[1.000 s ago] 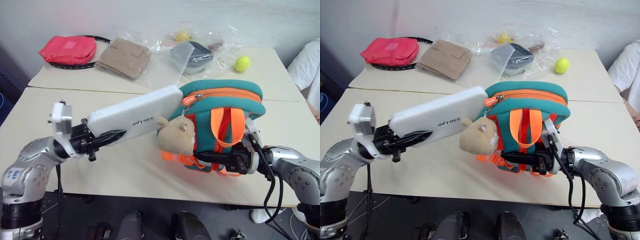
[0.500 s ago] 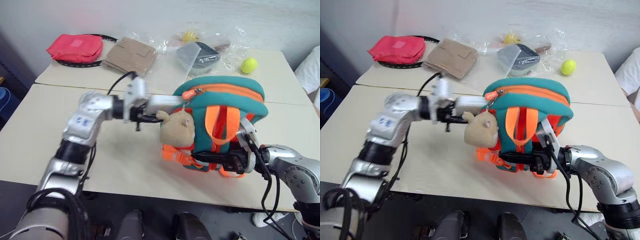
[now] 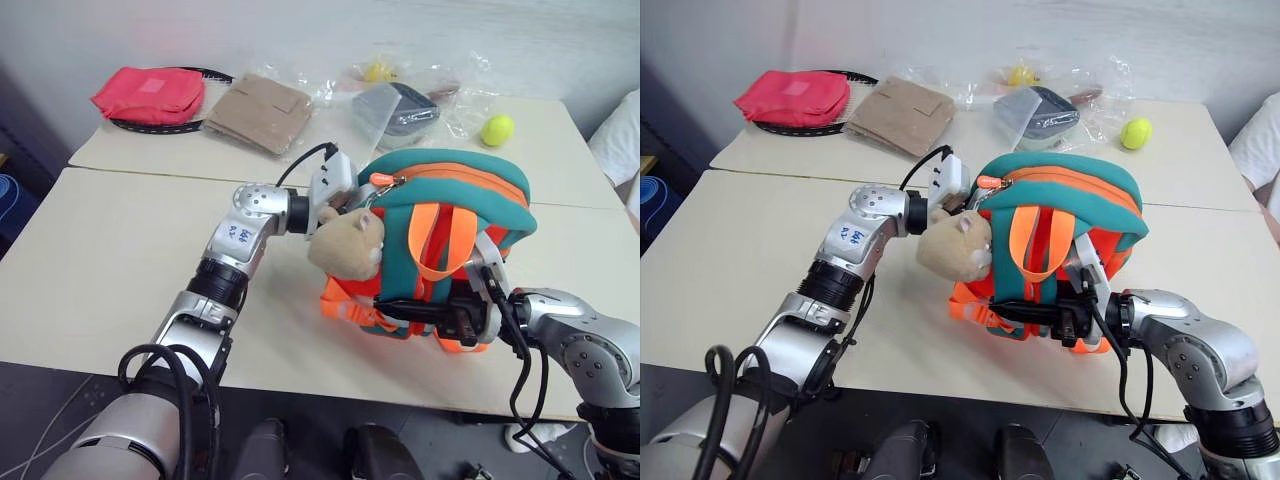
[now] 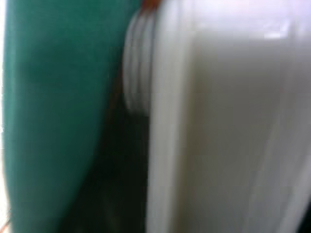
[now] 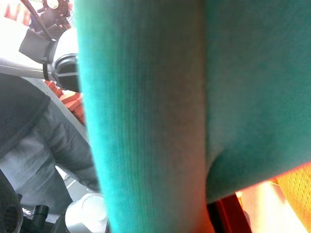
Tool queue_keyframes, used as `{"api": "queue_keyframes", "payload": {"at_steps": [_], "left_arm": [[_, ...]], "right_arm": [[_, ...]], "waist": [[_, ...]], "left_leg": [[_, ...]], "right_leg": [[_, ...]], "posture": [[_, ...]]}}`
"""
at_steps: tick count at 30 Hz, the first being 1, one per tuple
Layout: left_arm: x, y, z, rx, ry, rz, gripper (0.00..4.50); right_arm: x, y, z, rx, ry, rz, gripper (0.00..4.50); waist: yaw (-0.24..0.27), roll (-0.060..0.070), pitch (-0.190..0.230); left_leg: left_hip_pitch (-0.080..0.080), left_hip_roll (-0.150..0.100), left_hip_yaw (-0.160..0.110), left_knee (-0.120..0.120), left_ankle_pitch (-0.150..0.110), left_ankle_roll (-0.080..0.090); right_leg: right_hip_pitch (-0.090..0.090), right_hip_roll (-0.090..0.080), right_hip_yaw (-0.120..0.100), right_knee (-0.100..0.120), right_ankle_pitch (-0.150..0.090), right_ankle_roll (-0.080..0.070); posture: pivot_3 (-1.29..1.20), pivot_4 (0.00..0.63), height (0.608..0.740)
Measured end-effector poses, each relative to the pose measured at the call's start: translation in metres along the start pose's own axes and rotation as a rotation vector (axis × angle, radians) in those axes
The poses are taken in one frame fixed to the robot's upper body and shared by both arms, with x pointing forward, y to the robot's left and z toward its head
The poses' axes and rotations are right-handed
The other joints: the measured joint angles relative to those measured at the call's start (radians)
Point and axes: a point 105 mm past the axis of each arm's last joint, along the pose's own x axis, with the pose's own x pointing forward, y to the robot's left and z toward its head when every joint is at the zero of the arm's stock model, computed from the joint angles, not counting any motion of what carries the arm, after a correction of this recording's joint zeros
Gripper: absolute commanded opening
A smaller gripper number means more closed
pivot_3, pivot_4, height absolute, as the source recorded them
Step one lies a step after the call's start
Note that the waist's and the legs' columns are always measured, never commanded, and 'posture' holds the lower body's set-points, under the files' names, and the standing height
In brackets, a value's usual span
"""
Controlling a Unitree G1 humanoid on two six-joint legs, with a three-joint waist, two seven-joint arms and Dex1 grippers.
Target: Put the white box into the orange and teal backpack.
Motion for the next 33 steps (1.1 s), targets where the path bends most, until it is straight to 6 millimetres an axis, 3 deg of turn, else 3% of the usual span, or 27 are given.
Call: {"api": "queue_keyframes", "payload": {"at_steps": [3, 8, 12, 15, 22, 28, 33], "left_arm": [[-0.032, 0.003, -0.002, -0.002, 0.001, 0.042, 4.47], [-0.104, -0.003, -0.015, 0.002, 0.105, 0.092, 4.47], [-0.123, -0.017, -0.017, -0.011, 0.141, 0.064, 4.47], [-0.124, -0.027, 0.001, 0.025, 0.097, 0.044, 4.47], [-0.093, -0.045, 0.038, 0.067, -0.088, 0.053, 4.47], [-0.080, -0.073, 0.050, 0.054, -0.138, 0.006, 4.47], [-0.080, -0.086, 0.048, 0.059, -0.125, -0.007, 4.47]], "right_arm": [[0.003, 0.000, 0.001, -0.004, -0.004, -0.015, 0.00], [0.002, -0.001, 0.000, 0.009, -0.002, -0.035, 0.00], [0.003, -0.002, 0.002, 0.003, -0.004, -0.038, 0.00], [0.003, -0.003, 0.001, 0.005, -0.004, -0.038, 0.00], [0.002, -0.005, -0.001, 0.014, 0.000, -0.031, 0.00], [0.000, -0.009, -0.002, 0.009, 0.001, -0.034, 0.00], [0.001, -0.009, -0.006, 0.017, 0.014, -0.027, 0.00]], "waist": [[-0.017, 0.000, 0.000], [-0.027, 0.001, 0.000], [-0.015, 0.001, 0.000], [-0.011, 0.001, 0.000], [-0.013, 0.001, 0.000], [-0.022, 0.001, 0.000], [-0.022, 0.001, 0.000]], "left_leg": [[0.000, 0.001, 0.000, -0.001, 0.001, -0.002], [0.000, 0.001, 0.000, -0.001, 0.002, -0.002], [-0.003, 0.000, -0.001, 0.001, 0.000, 0.001], [-0.003, -0.001, -0.001, 0.000, 0.000, 0.002], [-0.003, 0.000, -0.001, 0.000, 0.000, 0.001], [-0.003, 0.000, -0.001, 0.000, 0.001, 0.000], [-0.002, 0.000, -0.001, 0.000, 0.001, 0.000]], "right_leg": [[-0.001, 0.001, 0.000, 0.001, 0.000, 0.000], [-0.002, 0.001, 0.001, 0.005, 0.000, 0.000], [-0.003, -0.001, 0.000, 0.006, 0.000, 0.000], [-0.003, -0.002, 0.000, 0.006, 0.000, 0.000], [-0.003, 0.000, 0.001, 0.007, 0.000, 0.000], [-0.003, 0.000, 0.001, 0.007, 0.000, 0.000], [-0.003, 0.000, 0.001, 0.007, 0.000, 0.000]], "posture": [[0.00, 0.150, 0.740], [0.00, 0.150, 0.740], [0.00, 0.150, 0.740], [0.00, 0.150, 0.740], [0.00, 0.150, 0.740], [0.00, 0.150, 0.740], [0.00, 0.150, 0.740]]}}
